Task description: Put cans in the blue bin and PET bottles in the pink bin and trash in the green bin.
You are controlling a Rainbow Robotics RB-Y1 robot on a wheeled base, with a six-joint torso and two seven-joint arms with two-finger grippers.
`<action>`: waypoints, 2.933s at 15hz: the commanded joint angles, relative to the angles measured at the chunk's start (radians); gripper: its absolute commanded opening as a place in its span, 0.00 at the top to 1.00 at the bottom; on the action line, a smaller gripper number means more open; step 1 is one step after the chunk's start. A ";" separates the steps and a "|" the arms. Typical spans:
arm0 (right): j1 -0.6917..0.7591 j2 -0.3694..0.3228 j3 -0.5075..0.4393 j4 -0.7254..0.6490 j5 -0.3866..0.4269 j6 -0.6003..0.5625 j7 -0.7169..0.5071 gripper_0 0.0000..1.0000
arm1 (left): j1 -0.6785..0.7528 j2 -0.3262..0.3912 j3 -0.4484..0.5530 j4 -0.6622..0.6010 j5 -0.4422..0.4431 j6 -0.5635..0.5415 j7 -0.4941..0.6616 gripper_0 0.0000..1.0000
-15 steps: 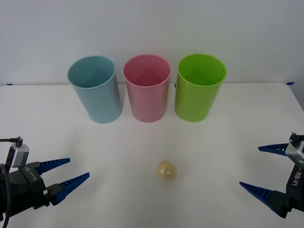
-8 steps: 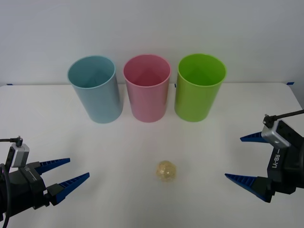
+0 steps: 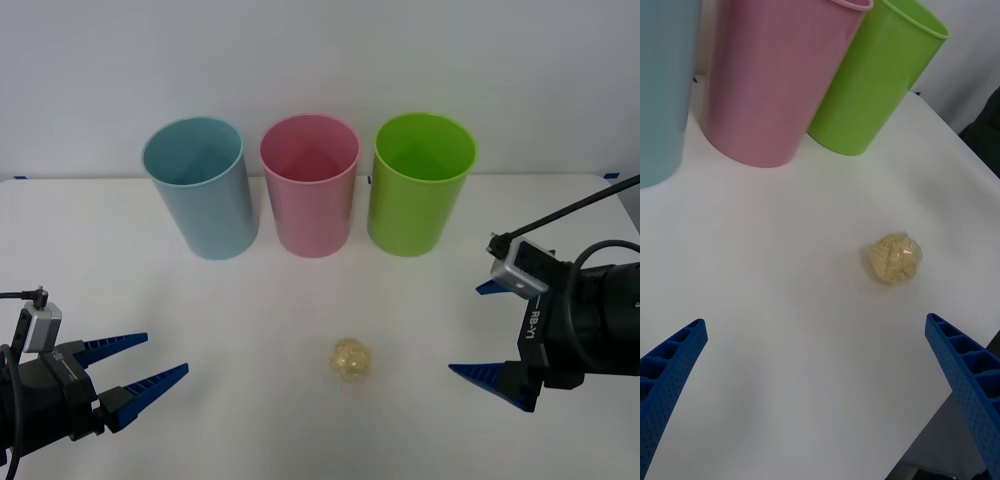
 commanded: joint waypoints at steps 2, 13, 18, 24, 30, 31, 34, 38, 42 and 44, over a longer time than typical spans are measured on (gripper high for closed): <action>-0.136 -0.002 0.144 0.053 0.044 -0.056 -0.006 0.00 | 0.000 0.000 0.000 0.000 0.000 0.000 0.000 0.00; -0.383 0.107 0.461 0.355 0.122 -0.011 0.095 0.00 | 0.000 0.000 0.000 0.000 0.000 0.000 0.000 0.00; -0.384 0.207 0.467 0.471 0.199 -0.010 0.196 0.00 | 0.000 0.000 0.000 0.000 0.000 0.000 0.000 0.00; -0.386 0.216 0.552 0.534 0.214 0.055 0.213 0.00 | 0.000 0.000 0.000 0.000 0.000 0.000 0.000 0.00; -0.389 0.299 0.593 0.649 0.262 0.159 0.227 0.00 | 0.000 0.000 0.000 0.000 0.000 0.000 0.000 0.00; -0.389 0.308 0.595 0.658 0.270 0.165 0.227 0.00 | 0.000 0.000 0.000 0.000 0.000 0.000 0.000 0.00; -0.392 0.314 0.638 0.689 0.293 0.224 0.226 0.00 | 0.000 0.000 0.000 0.000 0.000 0.000 0.000 0.00; -0.390 0.320 0.653 0.711 0.311 0.233 0.226 0.00 | 0.000 0.000 0.000 0.000 0.000 0.000 0.000 0.00; -0.392 0.326 0.678 0.735 0.319 0.276 0.223 0.00 | 0.000 0.000 0.000 0.000 0.000 0.000 0.000 0.00; -0.390 0.343 0.679 0.749 0.331 0.282 0.226 0.00 | 0.000 0.000 0.000 0.000 0.000 0.000 0.000 0.00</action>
